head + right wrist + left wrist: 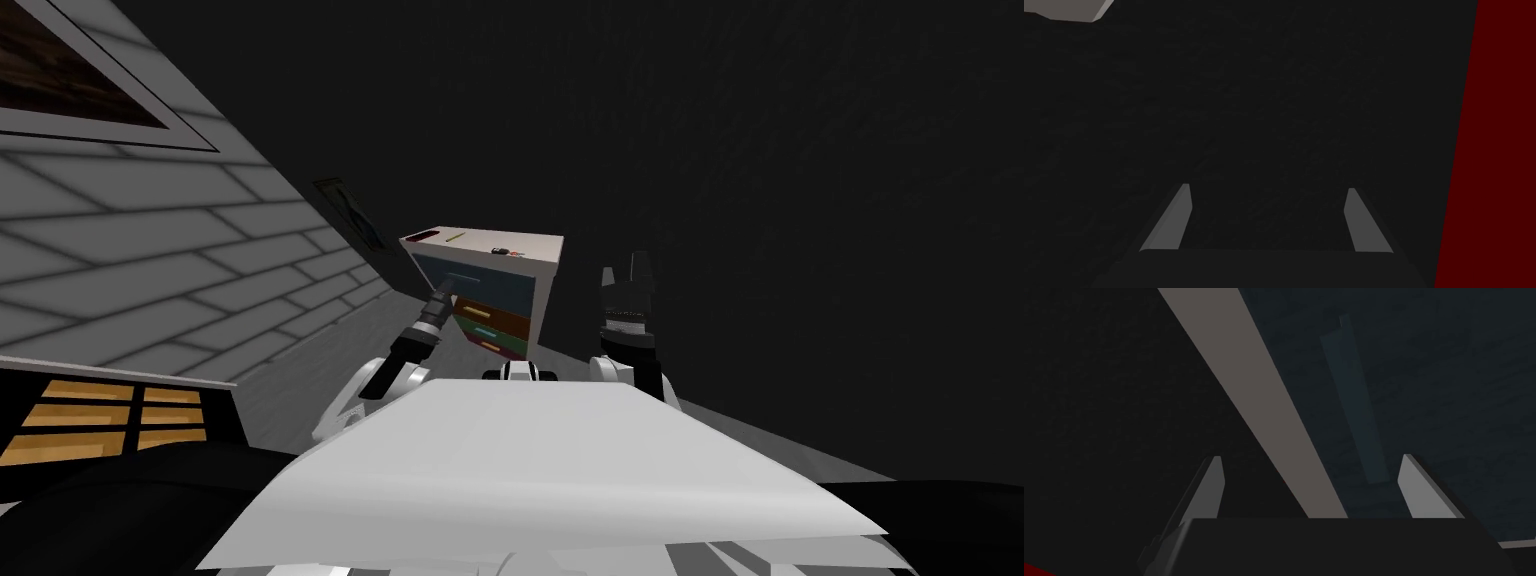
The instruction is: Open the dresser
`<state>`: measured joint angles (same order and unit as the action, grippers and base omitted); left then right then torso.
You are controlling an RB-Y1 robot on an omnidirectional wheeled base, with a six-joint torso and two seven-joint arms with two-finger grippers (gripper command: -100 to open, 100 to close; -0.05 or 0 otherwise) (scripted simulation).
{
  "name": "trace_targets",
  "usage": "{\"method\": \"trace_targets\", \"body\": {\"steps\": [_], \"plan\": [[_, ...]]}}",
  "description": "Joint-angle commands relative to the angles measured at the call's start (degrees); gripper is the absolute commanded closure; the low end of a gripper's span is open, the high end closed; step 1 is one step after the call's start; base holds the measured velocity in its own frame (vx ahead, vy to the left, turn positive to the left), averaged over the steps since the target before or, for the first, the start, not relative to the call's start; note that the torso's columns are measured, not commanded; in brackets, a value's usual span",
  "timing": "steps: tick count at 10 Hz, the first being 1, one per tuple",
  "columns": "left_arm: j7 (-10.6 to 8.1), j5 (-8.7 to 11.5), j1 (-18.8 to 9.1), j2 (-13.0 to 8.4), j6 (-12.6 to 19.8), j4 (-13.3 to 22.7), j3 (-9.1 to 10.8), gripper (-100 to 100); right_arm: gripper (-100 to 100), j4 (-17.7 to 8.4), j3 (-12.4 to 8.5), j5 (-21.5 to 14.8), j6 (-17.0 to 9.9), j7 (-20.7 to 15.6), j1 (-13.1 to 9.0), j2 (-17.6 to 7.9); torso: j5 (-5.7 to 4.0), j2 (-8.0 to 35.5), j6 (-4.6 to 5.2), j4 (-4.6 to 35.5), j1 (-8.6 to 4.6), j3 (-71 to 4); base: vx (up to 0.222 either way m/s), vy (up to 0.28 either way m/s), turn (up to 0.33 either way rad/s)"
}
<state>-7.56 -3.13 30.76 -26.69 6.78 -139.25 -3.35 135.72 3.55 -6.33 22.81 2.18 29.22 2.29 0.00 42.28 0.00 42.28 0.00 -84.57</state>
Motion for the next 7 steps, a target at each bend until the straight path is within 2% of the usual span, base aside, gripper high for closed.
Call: {"method": "trace_targets", "body": {"steps": [1,7], "plan": [[-1.12,-0.36,0.46,-2.77,4.38,-1.06,-0.31,-100,0,0.00,0.00,0.00,0.00,0.00,0.00,0.00,0.00,0.02,0.00,0.00,-0.01,0.01,0.037,0.006,-0.146],[-3.48,-1.05,1.05,-8.42,13.28,-3.42,-0.92,-100,0,0.00,0.00,0.00,0.00,0.00,0.00,0.00,-0.01,0.02,-0.01,0.01,-0.03,0.02,0.037,0.011,-0.134]]}}
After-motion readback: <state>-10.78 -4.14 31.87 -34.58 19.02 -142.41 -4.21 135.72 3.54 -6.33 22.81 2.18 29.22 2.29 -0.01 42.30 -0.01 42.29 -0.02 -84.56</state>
